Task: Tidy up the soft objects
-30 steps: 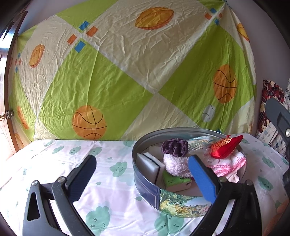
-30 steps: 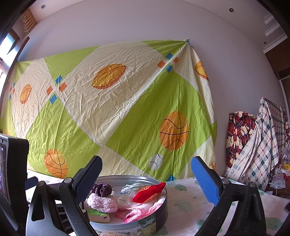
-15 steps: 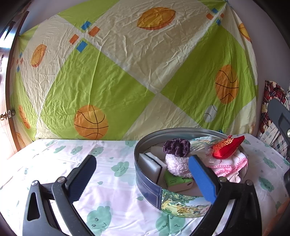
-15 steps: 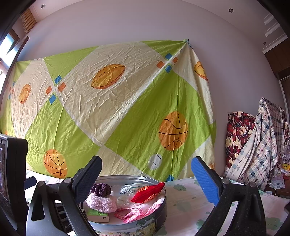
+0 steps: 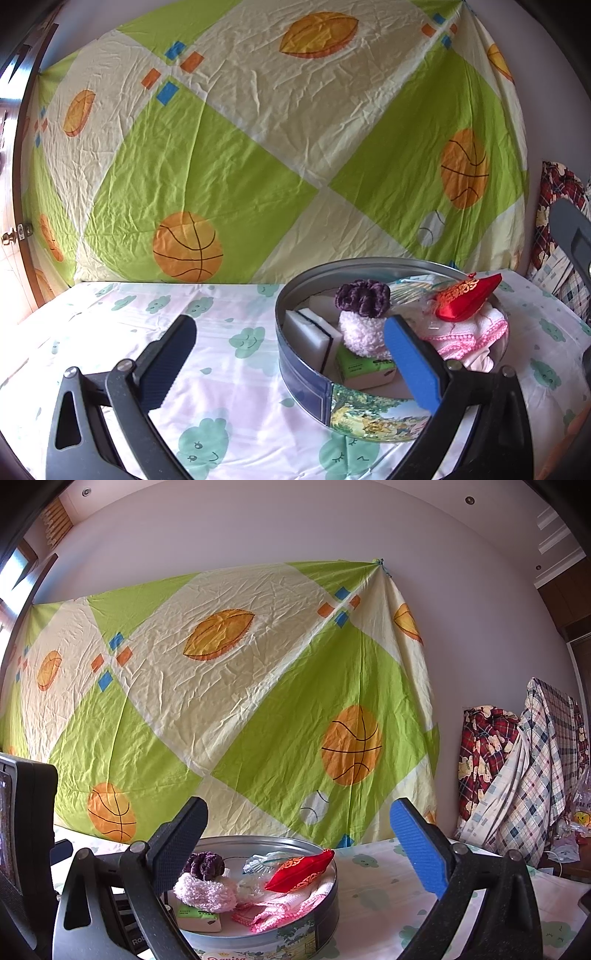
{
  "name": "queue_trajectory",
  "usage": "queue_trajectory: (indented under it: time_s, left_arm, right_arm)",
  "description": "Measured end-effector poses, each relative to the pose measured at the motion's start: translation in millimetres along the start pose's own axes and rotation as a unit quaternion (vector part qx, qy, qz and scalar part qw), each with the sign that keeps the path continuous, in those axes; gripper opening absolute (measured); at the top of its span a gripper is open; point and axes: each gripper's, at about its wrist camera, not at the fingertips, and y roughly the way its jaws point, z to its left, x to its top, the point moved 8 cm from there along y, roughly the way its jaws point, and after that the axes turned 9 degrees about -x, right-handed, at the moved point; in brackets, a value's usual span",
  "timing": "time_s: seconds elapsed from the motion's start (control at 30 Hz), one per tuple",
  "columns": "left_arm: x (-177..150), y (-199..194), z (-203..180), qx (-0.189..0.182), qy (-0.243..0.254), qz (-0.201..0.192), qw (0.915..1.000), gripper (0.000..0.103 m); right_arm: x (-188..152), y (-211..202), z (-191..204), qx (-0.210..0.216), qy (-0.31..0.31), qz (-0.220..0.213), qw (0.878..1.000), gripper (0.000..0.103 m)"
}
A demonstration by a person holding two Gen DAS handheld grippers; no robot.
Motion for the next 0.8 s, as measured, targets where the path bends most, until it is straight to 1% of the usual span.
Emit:
queue_trajectory:
  time_s: [0.4,0.63,0.7,0.8]
  left_arm:
    - [-2,1,1,0.004,-0.001,0.003,1.0000,0.103]
    - [-4,4,6,0.008,-0.009,0.011,0.9999,0.103]
    - [-4,5,6,0.008,-0.010,0.013,0.9998,0.103]
    - [-5,4,7,0.012,-0.013,0.015,0.9997,0.103]
  right_arm:
    - [0,1,0,0.000,0.000,0.000,1.000,0.101]
    - [-2,2,-5,-0.008,0.002,0.006,1.000,0.101]
    - [-2,1,-10,-0.017,0.007,0.004,1.000,0.101]
    - [-1,4,-27,-0.064,0.021,0.006,0.998,0.101]
